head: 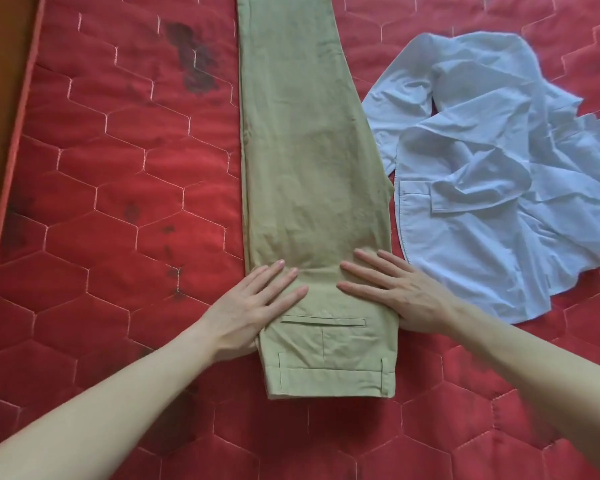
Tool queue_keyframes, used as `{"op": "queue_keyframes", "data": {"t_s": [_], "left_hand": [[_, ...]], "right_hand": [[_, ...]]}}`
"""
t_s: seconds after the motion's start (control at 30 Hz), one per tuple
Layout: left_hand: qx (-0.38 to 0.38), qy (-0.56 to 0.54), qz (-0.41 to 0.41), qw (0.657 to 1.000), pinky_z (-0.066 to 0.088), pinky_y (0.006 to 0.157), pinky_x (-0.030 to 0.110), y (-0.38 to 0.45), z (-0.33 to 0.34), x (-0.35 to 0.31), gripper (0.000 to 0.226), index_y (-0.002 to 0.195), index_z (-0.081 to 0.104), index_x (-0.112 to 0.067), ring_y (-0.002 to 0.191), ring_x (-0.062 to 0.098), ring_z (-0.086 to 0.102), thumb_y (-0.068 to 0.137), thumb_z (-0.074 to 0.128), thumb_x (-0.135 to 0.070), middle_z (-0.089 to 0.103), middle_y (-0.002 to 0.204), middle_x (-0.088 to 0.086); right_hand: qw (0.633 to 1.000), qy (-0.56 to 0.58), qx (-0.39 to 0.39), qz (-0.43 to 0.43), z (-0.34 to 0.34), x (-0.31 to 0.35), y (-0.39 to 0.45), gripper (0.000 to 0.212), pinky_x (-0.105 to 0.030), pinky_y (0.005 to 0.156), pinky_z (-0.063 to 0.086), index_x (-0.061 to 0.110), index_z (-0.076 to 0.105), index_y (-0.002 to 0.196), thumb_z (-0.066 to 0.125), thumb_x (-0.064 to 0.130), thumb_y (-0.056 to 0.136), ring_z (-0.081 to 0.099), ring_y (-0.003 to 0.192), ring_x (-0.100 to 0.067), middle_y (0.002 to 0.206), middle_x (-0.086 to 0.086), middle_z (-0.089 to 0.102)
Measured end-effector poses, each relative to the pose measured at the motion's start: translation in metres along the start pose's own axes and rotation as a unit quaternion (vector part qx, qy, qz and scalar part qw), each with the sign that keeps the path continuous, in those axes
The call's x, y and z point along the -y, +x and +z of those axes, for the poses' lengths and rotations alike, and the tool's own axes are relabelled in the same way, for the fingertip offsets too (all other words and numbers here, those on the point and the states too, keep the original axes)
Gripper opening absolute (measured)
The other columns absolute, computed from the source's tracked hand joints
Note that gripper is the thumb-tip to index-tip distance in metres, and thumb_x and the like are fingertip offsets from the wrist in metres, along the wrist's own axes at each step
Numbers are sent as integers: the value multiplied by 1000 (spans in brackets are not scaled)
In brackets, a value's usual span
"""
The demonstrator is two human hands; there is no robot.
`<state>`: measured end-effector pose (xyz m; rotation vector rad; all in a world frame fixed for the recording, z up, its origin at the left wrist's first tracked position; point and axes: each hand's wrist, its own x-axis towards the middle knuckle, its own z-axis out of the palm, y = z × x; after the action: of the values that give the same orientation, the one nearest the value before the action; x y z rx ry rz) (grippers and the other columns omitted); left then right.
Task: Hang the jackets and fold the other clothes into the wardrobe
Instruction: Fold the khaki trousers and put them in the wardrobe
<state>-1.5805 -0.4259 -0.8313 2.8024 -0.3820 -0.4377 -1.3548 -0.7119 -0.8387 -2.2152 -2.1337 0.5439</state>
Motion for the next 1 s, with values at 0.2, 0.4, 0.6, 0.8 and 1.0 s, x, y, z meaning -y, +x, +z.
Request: {"op": "queue_keyframes", "data": {"t_s": [0.2, 0.4, 0.6, 0.8, 1.0], "left_hand": [[51, -195, -43, 979, 11, 129, 27, -28, -17, -30, 64, 160, 22, -39, 159, 7, 10, 103, 45, -21, 20, 171, -7], [-31, -379, -344, 858, 55, 85, 18, -55, -15, -71, 18, 107, 71, -10, 107, 17, 70, 91, 70, -1, 75, 119, 10], [-249, -520, -436, 691, 55, 71, 23, -22, 0, -91, 19, 88, 76, -25, 82, 4, 72, 100, 64, -34, 78, 84, -13], [-293, -508, -444, 677, 52, 94, 28, -3, 11, -83, 21, 110, 72, -23, 102, 0, 68, 107, 54, -32, 75, 100, -19], [-286, -435, -395, 757, 50, 91, 13, 7, 6, -68, 50, 147, 53, -36, 95, -13, 65, 104, 40, -56, 70, 97, -33]], "right_hand": [[984, 170, -41, 22, -22, 39, -33, 53, -49, 127, 18, 22, 52, 153, 60, 34, 102, 33, 155, -15, 161, 11, 45], [869, 410, -186, 206, -14, 103, -51, 39, -37, 103, 45, 23, 74, 120, 76, 16, 82, 67, 115, -3, 120, 20, 73], [750, 483, -283, 351, -4, 113, -19, 14, -35, 62, 46, 29, 64, 96, 60, 43, 99, 46, 66, -3, 69, 4, 54], [717, 435, -318, 442, 12, 106, 7, 29, -55, 73, 52, 11, 66, 107, 52, 37, 106, 65, 75, -34, 82, -13, 72], [715, 354, -334, 502, 10, 97, 22, 38, -54, 72, 51, 10, 64, 107, 45, 43, 108, 66, 76, -37, 78, -12, 71]]}}
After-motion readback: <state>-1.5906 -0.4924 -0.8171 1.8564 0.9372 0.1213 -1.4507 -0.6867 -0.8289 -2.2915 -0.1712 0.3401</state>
